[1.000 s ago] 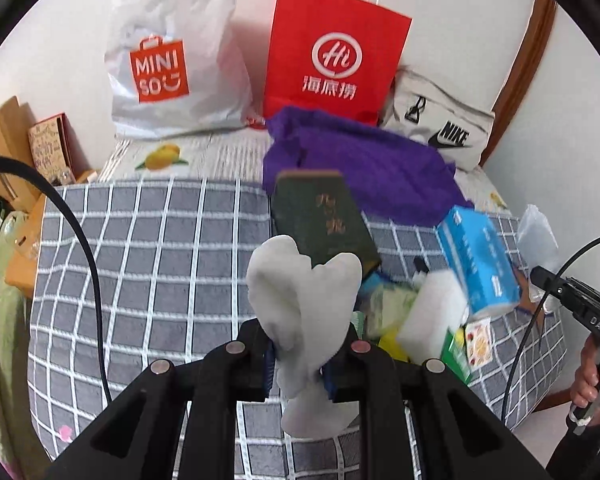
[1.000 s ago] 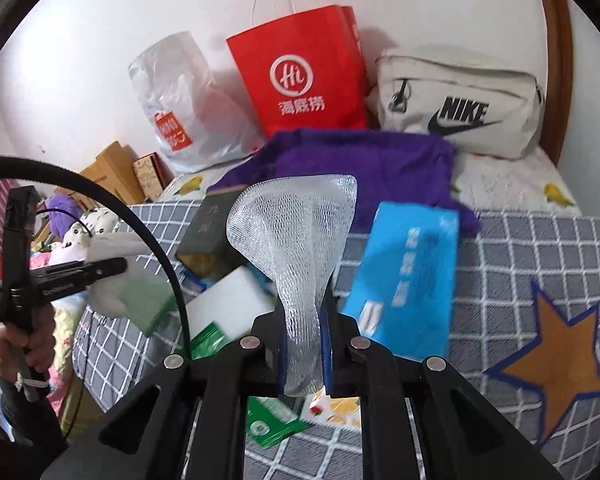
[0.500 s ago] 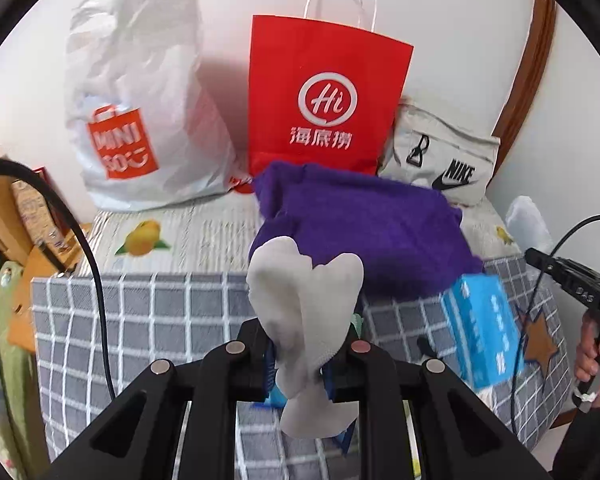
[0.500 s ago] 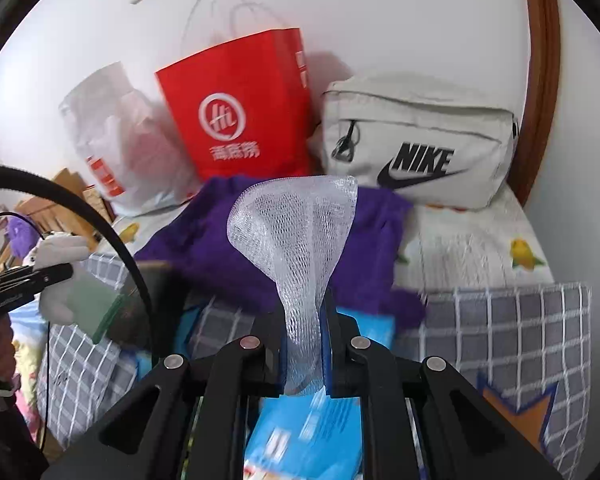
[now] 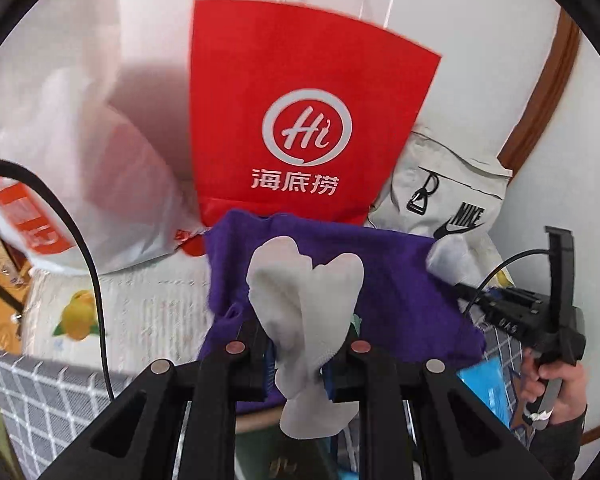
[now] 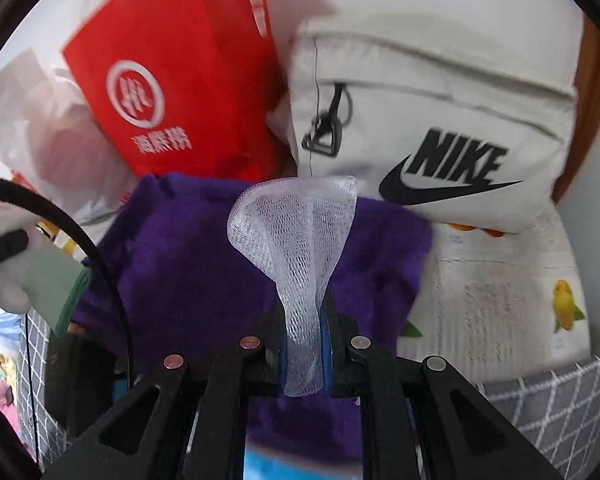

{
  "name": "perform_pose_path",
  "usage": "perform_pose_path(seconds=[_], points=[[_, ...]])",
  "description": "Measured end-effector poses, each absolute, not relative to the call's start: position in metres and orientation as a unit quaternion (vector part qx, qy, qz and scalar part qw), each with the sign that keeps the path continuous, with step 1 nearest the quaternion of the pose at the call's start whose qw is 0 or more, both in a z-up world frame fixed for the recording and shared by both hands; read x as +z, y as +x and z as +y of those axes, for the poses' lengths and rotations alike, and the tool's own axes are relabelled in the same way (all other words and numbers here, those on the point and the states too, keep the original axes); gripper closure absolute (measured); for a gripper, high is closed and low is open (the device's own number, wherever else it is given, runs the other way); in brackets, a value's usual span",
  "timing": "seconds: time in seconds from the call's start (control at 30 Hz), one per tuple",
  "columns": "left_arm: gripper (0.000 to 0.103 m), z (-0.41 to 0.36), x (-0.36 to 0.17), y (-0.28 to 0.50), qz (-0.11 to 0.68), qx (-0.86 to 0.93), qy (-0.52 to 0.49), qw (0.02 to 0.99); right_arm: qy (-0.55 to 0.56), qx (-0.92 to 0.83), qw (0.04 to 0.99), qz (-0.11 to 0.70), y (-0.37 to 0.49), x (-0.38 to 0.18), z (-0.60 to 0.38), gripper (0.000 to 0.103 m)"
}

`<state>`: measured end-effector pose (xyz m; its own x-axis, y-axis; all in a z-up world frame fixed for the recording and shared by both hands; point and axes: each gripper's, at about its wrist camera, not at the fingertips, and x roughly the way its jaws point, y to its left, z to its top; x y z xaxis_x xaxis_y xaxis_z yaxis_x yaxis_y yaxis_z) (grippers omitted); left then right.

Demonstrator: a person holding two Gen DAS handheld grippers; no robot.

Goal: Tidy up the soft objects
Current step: 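Lay gloves on the purple towel with the left tool while the right lays the mesh bag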

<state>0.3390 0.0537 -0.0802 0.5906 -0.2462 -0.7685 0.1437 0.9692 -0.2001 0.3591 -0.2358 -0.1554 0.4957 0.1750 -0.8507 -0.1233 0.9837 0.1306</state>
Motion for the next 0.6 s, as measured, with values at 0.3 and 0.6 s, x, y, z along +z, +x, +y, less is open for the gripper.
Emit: perform_pose_path(seconds=[0.3, 0.6], points=[[0.085, 0.027, -0.118, 0.395, 0.467, -0.111, -0.047, 0.876, 0.016, 0.072, 0.822, 0.565, 0.403, -0.200, -0.237, 0.089], [0.085, 0.010, -0.158, 0.435, 0.503, -0.109, -0.040, 0.856, 0.003, 0.086, 0.814, 0.575, 0.408, -0.208, -0.237, 0.086]])
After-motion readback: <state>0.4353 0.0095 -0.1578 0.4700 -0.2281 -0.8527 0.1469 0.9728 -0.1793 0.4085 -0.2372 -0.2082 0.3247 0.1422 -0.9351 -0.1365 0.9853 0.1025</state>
